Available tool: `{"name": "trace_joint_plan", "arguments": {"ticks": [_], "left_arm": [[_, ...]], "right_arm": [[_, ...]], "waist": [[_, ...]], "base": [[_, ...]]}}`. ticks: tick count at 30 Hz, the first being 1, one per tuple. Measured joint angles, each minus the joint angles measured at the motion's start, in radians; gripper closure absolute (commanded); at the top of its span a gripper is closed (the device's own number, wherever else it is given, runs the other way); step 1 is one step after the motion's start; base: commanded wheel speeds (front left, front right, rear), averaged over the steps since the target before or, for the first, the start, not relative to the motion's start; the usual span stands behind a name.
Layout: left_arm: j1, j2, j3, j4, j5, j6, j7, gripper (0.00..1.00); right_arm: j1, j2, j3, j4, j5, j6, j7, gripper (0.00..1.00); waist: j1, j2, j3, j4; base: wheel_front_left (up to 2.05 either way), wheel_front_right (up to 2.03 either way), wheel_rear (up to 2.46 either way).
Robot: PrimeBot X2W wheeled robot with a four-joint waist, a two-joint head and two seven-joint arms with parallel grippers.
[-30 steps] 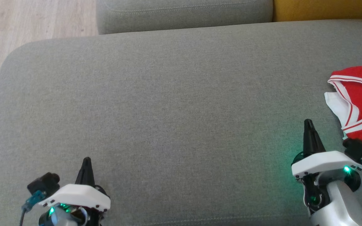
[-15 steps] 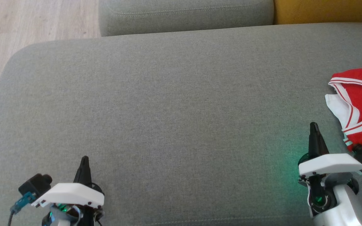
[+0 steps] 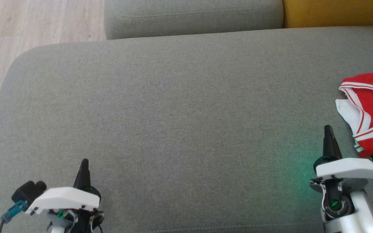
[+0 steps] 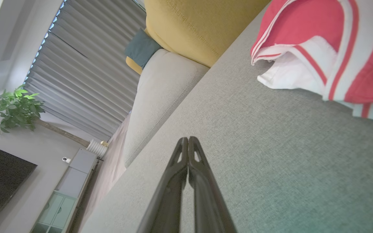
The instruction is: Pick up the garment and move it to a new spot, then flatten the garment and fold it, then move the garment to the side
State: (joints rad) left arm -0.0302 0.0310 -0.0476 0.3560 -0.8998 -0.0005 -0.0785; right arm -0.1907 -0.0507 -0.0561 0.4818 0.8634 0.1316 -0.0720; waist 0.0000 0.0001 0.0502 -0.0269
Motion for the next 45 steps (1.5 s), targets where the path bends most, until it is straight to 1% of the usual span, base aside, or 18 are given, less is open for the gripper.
{"name": "trace_joint_plan", "arguments": {"ticks": [8, 14, 18, 23, 41, 45], "left_arm": [[-0.001, 0.000, 0.017, -0.007, -0.076, -0.010, 0.023, 1.00], [-0.002, 0.000, 0.029, -0.013, -0.142, -0.027, 0.041, 1.00], [-0.003, 0.000, 0.032, -0.018, -0.186, -0.028, 0.051, 1.00], [-0.010, 0.000, 0.044, -0.027, -0.251, -0.045, 0.070, 1.00], [-0.017, 0.001, 0.081, -0.045, -0.447, -0.072, 0.122, 1.00], [-0.017, 0.001, 0.091, -0.050, -0.490, -0.083, 0.131, 1.00]], "right_arm": [[0.002, 0.000, -0.012, -0.021, 0.079, 0.000, 0.019, 1.00], [0.028, 0.001, -0.017, -0.039, 0.148, 0.000, 0.037, 1.00], [0.036, 0.002, -0.020, -0.051, 0.193, 0.000, 0.048, 1.00], [0.037, 0.002, -0.026, -0.071, 0.262, 0.000, 0.064, 1.00], [0.072, 0.003, -0.049, -0.124, 0.469, 0.000, 0.114, 1.00], [0.079, 0.003, -0.053, -0.136, 0.513, 0.000, 0.125, 1.00]], "waist": [[0.0000, 0.0000, -0.005, 0.003], [0.0000, 0.0000, -0.010, 0.005], [0.0000, 0.0000, -0.013, 0.007], [0.0000, 0.0000, -0.017, 0.010], [0.0000, 0.0000, -0.030, 0.017], [0.0000, 0.0000, -0.033, 0.019]], "base": [[0.00, 0.00, 0.00], [0.00, 0.00, 0.00], [0.00, 0.00, 0.00], [0.00, 0.00, 0.00], [0.00, 0.00, 0.00], [0.00, 0.00, 0.00]]}}
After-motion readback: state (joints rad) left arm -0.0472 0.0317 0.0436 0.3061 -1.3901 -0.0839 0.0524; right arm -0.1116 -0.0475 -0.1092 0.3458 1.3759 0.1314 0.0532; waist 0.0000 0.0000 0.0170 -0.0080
